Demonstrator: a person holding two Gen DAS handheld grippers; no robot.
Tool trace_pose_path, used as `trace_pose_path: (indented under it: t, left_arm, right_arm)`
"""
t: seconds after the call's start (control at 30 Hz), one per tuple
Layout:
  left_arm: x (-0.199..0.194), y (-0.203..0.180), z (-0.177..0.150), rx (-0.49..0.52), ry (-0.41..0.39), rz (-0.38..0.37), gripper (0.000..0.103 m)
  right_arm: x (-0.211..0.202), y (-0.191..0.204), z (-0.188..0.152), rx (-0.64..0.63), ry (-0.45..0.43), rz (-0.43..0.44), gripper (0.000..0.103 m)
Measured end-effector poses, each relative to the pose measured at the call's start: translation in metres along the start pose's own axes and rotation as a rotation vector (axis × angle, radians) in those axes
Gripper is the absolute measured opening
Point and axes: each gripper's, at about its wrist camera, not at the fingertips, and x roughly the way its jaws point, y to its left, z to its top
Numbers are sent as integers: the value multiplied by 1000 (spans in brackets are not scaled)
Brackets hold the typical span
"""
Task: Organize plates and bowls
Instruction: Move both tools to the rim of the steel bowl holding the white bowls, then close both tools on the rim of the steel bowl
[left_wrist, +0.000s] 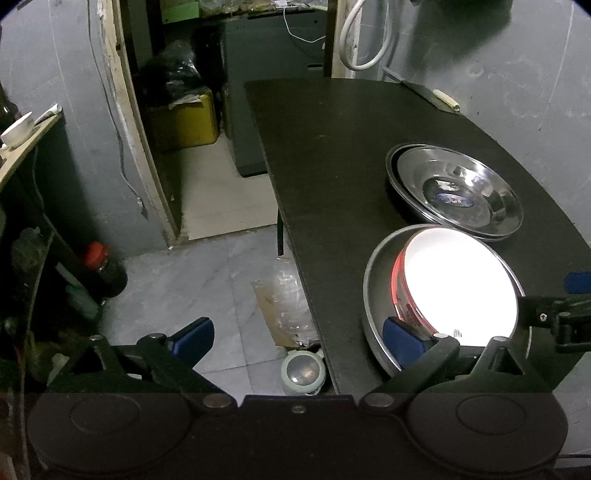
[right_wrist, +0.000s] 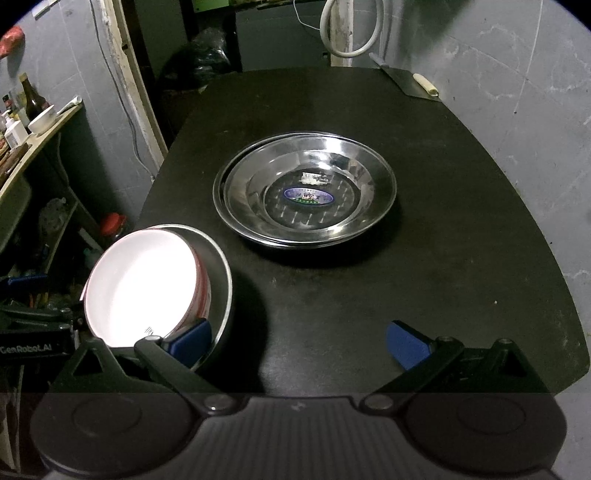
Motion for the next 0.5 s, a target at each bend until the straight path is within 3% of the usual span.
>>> trace_pose_path:
  t: [0.23, 0.5]
  left_arm:
    - [-3, -2, 1, 20, -7, -41, 83]
    - [-5, 0, 1, -19, 2, -137, 56]
  right_arm:
    - [2, 5, -2, -26, 6, -4, 102]
    - [-3, 6, -3, -48, -9, 59, 79]
